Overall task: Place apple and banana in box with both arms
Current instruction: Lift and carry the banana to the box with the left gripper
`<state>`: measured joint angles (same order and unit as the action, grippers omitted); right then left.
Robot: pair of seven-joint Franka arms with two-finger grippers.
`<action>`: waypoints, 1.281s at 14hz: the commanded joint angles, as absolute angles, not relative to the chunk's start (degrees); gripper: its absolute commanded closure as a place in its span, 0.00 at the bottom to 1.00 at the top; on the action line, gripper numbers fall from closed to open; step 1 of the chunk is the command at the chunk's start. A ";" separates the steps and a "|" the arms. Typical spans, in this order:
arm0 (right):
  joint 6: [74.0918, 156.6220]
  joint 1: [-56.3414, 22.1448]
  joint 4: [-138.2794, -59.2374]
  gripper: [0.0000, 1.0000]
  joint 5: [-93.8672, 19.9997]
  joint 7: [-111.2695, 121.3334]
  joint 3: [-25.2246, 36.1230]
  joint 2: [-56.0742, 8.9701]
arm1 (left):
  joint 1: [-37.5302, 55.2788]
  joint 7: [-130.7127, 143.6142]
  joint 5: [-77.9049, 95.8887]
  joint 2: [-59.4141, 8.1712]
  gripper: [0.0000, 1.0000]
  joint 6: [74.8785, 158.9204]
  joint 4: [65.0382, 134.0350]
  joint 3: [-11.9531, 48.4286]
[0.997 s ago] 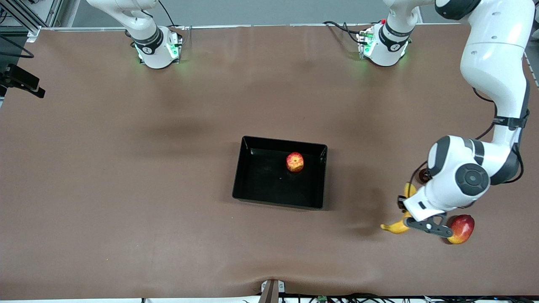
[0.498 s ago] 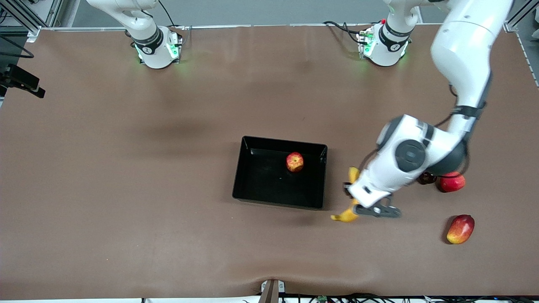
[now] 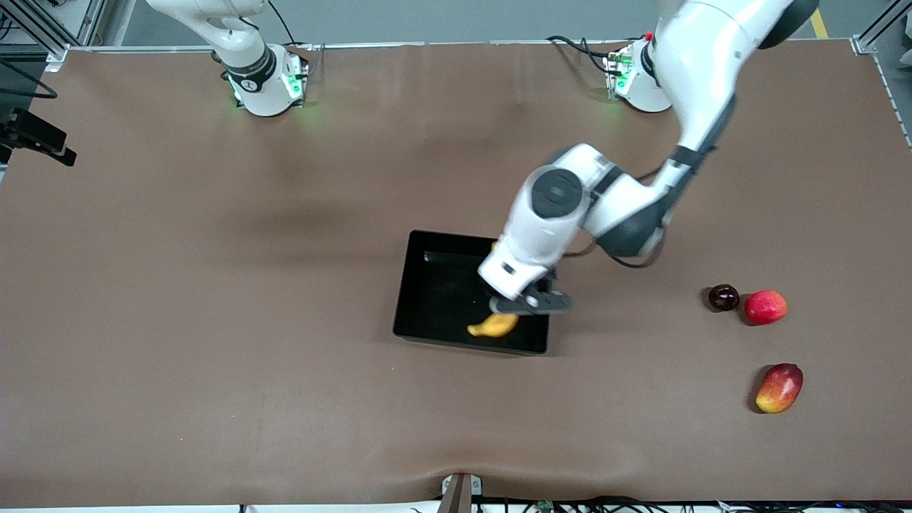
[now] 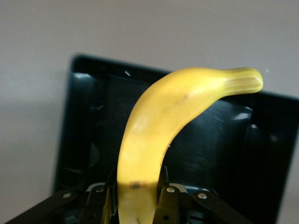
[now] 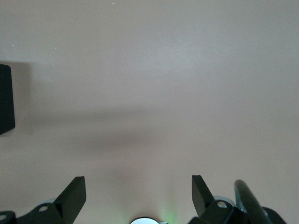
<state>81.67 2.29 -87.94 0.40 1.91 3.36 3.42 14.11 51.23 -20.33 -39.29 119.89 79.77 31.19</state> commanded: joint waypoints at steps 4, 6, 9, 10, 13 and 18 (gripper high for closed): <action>81.65 3.60 -88.24 0.00 -0.79 1.41 2.72 4.04 | 17.48 56.34 -21.18 -42.71 1.00 119.88 78.05 30.67; 81.56 3.69 -88.24 0.00 -0.79 1.41 2.72 4.04 | 17.84 56.34 -21.27 -44.11 1.00 122.51 78.05 30.67; 81.47 4.65 -88.33 0.00 -0.88 1.41 2.72 4.04 | 19.07 57.03 -21.36 -46.75 1.00 126.81 78.05 30.67; 81.47 4.66 -88.33 0.00 -0.88 1.41 2.72 4.04 | 20.12 57.65 -21.36 -47.19 1.00 127.87 78.05 29.02; 81.39 4.57 -88.33 0.00 -0.79 1.41 2.72 4.04 | 26.53 58.71 -21.01 -48.16 1.00 132.17 77.96 21.56; 81.21 4.57 -88.33 0.00 -0.79 1.93 2.64 4.04 | 28.30 58.89 -21.01 -51.15 1.00 136.58 77.96 19.95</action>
<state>81.59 3.43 -87.98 0.40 1.81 3.40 3.42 27.69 57.49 -20.33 -49.89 134.89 79.43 20.53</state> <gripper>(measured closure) 0.000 0.656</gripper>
